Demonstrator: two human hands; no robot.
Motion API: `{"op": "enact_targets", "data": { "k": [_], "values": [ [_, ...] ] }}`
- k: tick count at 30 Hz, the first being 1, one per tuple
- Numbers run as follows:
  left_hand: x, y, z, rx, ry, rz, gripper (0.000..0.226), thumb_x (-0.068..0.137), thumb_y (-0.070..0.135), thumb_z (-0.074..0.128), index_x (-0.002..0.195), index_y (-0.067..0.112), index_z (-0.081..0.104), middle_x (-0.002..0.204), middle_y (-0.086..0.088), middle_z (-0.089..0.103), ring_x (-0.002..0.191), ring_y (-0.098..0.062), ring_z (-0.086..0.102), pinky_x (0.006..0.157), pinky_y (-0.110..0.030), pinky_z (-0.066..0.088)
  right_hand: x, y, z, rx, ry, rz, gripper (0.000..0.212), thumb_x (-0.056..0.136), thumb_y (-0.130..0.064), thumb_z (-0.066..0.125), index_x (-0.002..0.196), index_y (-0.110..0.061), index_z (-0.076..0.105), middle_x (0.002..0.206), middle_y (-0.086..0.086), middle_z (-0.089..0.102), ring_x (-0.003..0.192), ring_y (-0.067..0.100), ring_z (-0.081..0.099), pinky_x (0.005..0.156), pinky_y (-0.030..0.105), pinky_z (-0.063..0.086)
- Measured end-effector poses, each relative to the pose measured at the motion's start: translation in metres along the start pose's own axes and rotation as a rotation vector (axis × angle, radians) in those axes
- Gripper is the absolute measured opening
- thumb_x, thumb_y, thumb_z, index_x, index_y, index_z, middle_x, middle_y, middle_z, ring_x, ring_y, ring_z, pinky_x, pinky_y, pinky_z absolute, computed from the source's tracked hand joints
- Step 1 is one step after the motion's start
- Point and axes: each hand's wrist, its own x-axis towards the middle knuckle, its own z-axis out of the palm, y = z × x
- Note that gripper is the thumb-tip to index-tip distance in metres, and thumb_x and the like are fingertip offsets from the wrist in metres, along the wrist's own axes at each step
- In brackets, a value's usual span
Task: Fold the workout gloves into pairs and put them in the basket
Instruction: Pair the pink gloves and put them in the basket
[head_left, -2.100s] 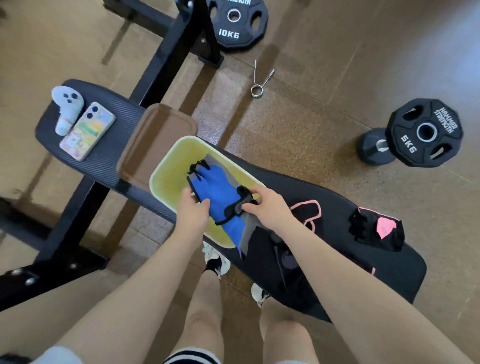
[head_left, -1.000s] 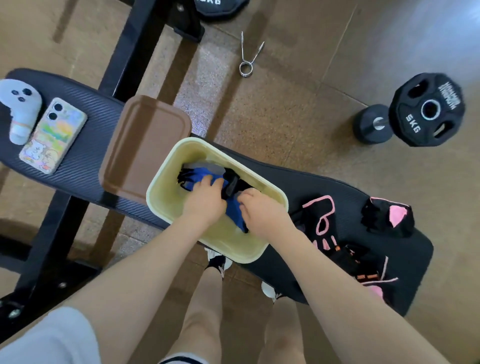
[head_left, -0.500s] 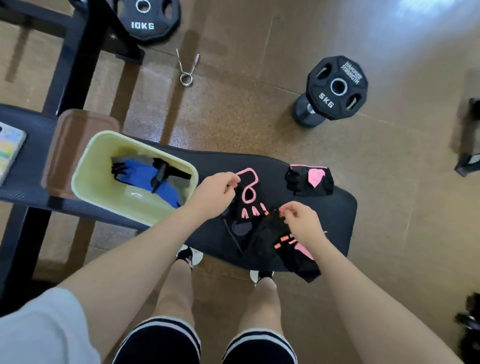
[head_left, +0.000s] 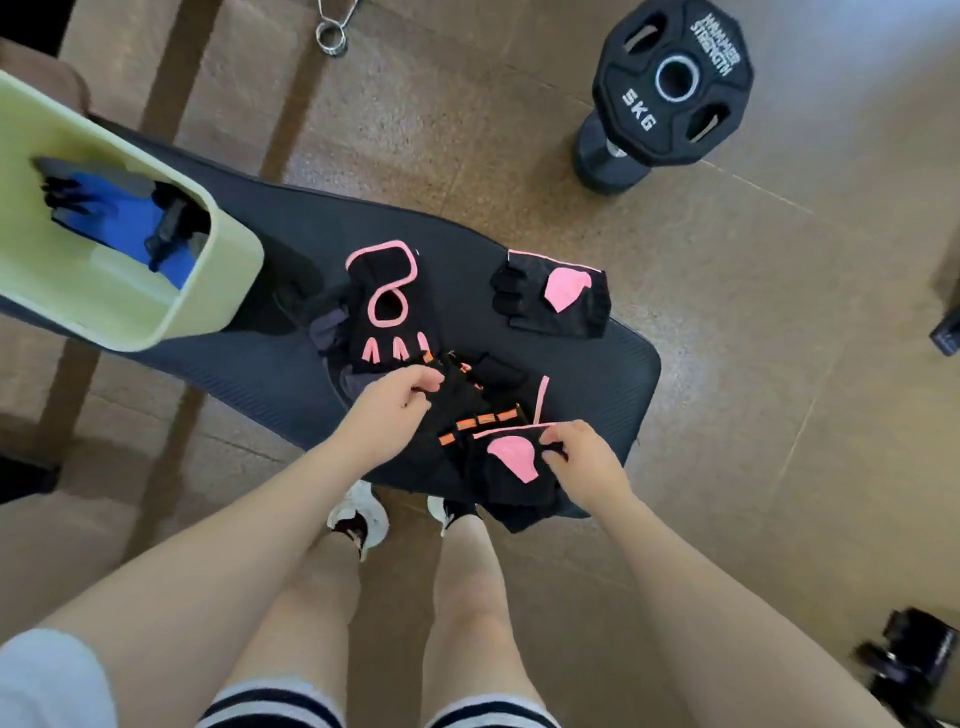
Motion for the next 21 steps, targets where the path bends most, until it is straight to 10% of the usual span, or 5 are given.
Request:
{"op": "enact_targets", "data": {
  "k": [5, 12, 18, 21],
  "values": [
    [0.01, -0.012, 0.04, 0.282, -0.108, 0.283, 0.051, 0.087, -0.008, 0.038, 0.133, 0.013, 0.045, 0.145, -0.003, 0.037, 0.137, -0.018, 0.029, 0.108, -0.017, 0.016, 0.008, 0.021, 0.049, -0.099, 0.201, -0.03, 0.066, 0.085, -0.028, 0.063, 0.141, -0.015, 0.033, 0.142, 0.01, 0.037, 0.116, 0.034, 0.045, 0.092, 0.043, 0.043],
    [0.021, -0.03, 0.058, 0.722, -0.231, 0.184, 0.061, 0.09, 0.01, 0.043, 0.145, 0.015, 0.016, 0.157, -0.002, -0.003, 0.144, -0.023, 0.0, 0.114, -0.033, 0.018, 0.02, 0.027, 0.045, -0.171, 0.422, -0.097, 0.022, 0.069, -0.022, 0.077, 0.087, -0.012, 0.068, 0.128, 0.011, 0.054, 0.116, 0.036, 0.046, 0.086, 0.044, 0.04],
    [0.012, 0.013, 0.044, 0.23, -0.105, 0.118, 0.039, 0.094, 0.01, 0.041, 0.132, 0.012, 0.045, 0.141, -0.004, 0.044, 0.131, -0.017, 0.037, 0.104, -0.021, 0.024, -0.013, 0.006, -0.012, 0.766, 0.236, -0.088, 0.02, 0.08, -0.014, 0.068, 0.068, -0.02, 0.053, 0.069, -0.008, 0.053, 0.069, 0.007, 0.048, 0.067, 0.023, 0.038],
    [-0.001, 0.039, 0.033, -0.13, -0.043, -0.026, 0.027, 0.096, 0.017, 0.039, 0.117, 0.016, 0.055, 0.118, -0.001, 0.063, 0.112, -0.011, 0.052, 0.093, -0.02, 0.033, -0.034, -0.012, -0.031, 0.905, 0.304, -0.12, 0.018, 0.083, -0.011, 0.064, 0.074, -0.024, 0.056, 0.071, -0.01, 0.057, 0.07, 0.005, 0.051, 0.07, 0.023, 0.043]
  ]
}}
